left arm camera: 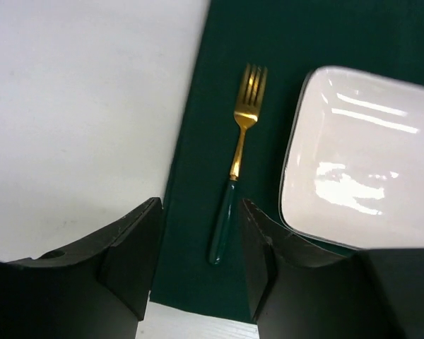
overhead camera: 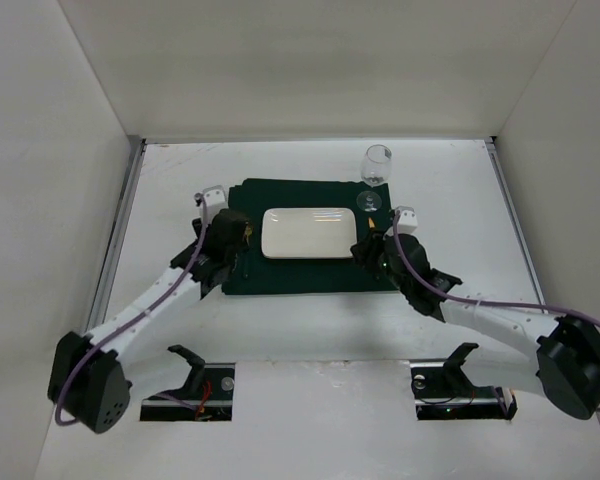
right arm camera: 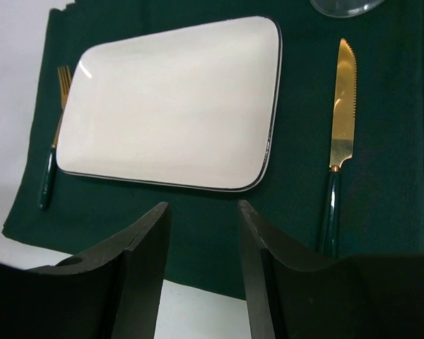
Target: Set the dinner table for one person
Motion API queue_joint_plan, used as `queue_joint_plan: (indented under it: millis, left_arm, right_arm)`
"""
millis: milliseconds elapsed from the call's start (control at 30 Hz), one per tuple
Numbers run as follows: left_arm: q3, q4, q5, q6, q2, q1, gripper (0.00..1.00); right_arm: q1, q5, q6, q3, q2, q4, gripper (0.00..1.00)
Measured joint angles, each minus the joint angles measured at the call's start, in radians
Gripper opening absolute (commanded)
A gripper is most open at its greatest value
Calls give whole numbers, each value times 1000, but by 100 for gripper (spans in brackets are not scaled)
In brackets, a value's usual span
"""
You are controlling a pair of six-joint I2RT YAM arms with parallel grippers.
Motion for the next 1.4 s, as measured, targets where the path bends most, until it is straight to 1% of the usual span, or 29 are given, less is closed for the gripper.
queue_joint_plan:
  millis: [67,133,167,200,333,400,467,567,767,933,1167,1400]
  left_arm:
    - [-34,2,-7,-41,-87,32,47]
    - [-69,2,-12,-83,-168,68,49]
    - [-91,2,-13,-105,-212,90,51]
    - [-116,2,-15,-128,-256,115,57]
    - [-201,-29,-22,-220,-389,217,62]
    - [-239,-43,-22,-258,-425,259,64]
    - [-267,-60,-14,-287,-436,287,66]
    - [-290,-70,11,-313,-425,326,67]
    - [-294,-69,69,-339,-391,398,68]
    - [-294,-42,99,-344,-376,415,68]
    - [-294,-35,127,-352,-339,415,68]
    - [-294,-33,136,-360,-337,420,67]
  right_arm:
    - [0,7,0,-2,-15,2,48]
    - [-1,15,0,-12,-39,10,50]
    - [-2,19,2,-19,-53,10,52]
    - [-3,26,4,-29,-70,11,54]
    - [-29,59,23,-75,-148,28,64]
    - [-52,76,37,-104,-196,37,73]
    - [-82,101,55,-135,-247,49,78]
    - [-134,140,84,-179,-315,59,82]
    - [-232,213,145,-248,-449,45,82]
    - [-269,242,187,-277,-537,39,82]
    - [-269,249,195,-278,-529,38,82]
    - [-269,250,201,-278,-519,39,82]
